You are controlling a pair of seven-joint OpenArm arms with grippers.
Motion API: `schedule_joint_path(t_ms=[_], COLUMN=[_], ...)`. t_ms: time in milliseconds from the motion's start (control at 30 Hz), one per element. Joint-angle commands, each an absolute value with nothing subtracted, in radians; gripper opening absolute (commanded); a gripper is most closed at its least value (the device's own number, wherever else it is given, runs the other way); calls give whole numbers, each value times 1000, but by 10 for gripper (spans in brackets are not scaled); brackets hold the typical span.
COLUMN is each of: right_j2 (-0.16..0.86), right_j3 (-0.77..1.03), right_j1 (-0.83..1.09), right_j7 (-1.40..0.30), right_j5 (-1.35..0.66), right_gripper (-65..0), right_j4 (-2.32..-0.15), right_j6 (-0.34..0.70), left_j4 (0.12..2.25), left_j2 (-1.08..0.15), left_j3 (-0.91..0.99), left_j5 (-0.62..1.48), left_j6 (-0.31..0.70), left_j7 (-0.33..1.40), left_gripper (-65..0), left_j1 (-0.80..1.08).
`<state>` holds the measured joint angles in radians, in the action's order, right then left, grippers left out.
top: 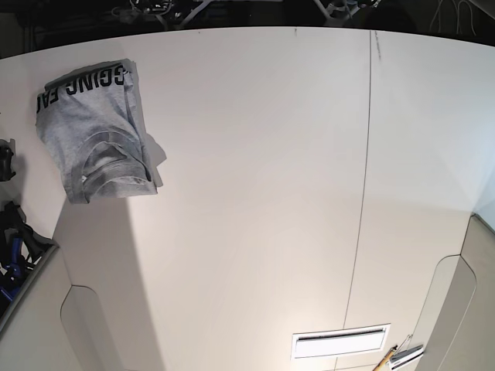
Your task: Fold the T-shirt properly
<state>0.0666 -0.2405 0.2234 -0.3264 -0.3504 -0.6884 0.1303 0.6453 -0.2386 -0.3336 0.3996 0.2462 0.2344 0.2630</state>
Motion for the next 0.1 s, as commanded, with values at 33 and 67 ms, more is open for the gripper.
schedule_joint_path(t_ms=[33,67], right_j2=[65,65], right_j3=[-240,-240], right_j1=[225,225], right_j7=[-324,-324], right_j5=[-356,-356], right_gripper=[-650,-650], right_j4=[-704,-705], right_j6=[134,134], left_j4=[649,649], left_j2=[-244,-243], left_j3=[-334,-334], left_j5=[400,399], left_j6=[220,220], left_j7=[227,227], left_gripper=[-650,-650], left_j1=[266,266])
